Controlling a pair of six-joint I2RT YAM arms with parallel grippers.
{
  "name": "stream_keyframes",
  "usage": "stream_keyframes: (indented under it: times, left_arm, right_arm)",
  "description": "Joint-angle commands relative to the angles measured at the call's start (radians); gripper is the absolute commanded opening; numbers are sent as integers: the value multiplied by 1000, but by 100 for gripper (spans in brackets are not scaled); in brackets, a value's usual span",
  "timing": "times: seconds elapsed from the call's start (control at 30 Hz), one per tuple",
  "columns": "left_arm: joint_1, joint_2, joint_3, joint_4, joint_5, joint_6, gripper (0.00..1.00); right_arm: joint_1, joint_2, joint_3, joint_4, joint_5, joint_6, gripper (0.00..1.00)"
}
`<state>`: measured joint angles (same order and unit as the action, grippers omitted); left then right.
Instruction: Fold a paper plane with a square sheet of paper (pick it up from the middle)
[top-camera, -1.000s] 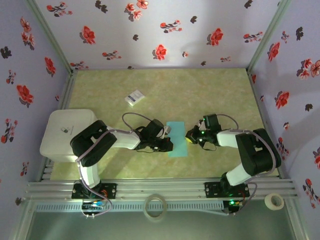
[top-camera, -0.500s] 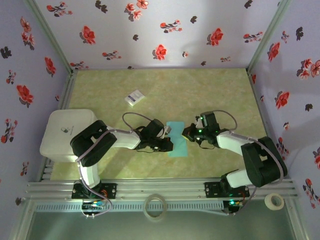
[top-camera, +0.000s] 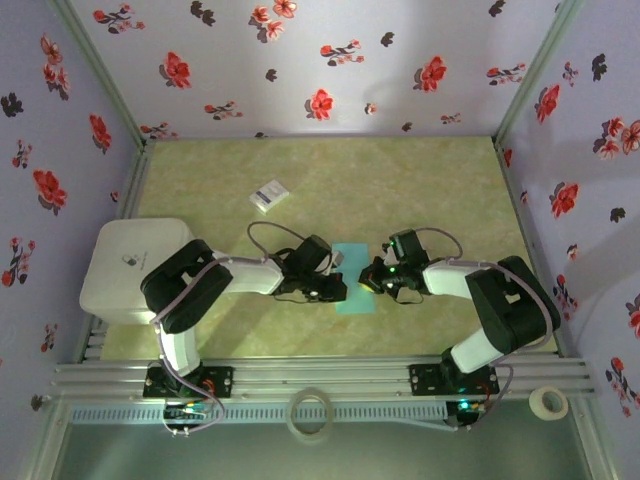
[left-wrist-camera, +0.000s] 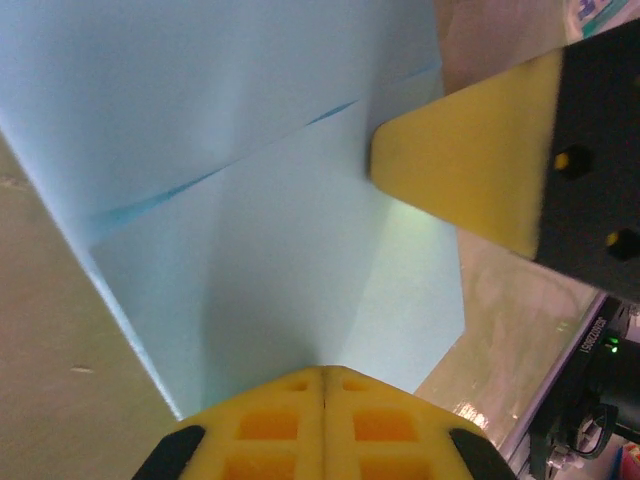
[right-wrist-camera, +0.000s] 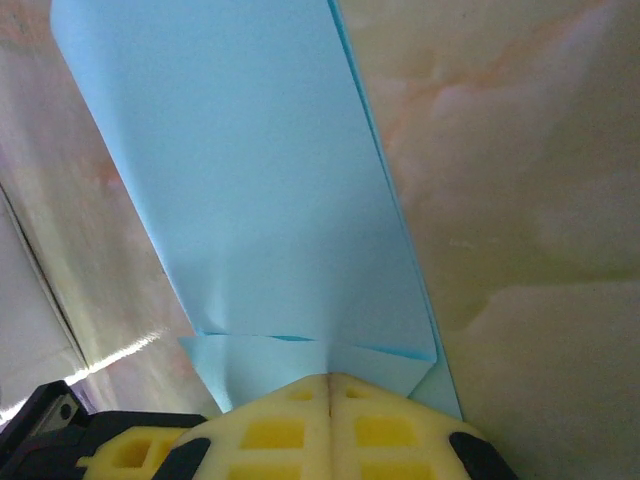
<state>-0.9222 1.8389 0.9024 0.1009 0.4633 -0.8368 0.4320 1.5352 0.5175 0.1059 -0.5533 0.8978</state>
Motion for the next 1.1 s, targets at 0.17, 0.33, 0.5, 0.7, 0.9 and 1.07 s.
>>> stream_keyframes:
  times: [0.17,0.33,0.5,0.7,0.9,1.07]
  left_arm:
    - [-5,27,118,-60,37,22,0]
    - [-6,90,150,-62,38,22,0]
    - [-13,114,120,-51,34,17,0]
    - [-18,88,55,-45,10,10,1]
    - [-33,41,38,-93,8,36,3]
    - [-38,11,17,-125,4,55,4]
  right_arm:
    - [1,19,-32,-25,73,15,0]
    - [1,23,-39,-12,73,23,0]
    - [1,24,-39,-21,81,20,0]
    - [-1,26,-40,-24,85,15,0]
    - [-8,26,-40,-32,88,8,0]
    - [-10,26,-39,-34,89,7,0]
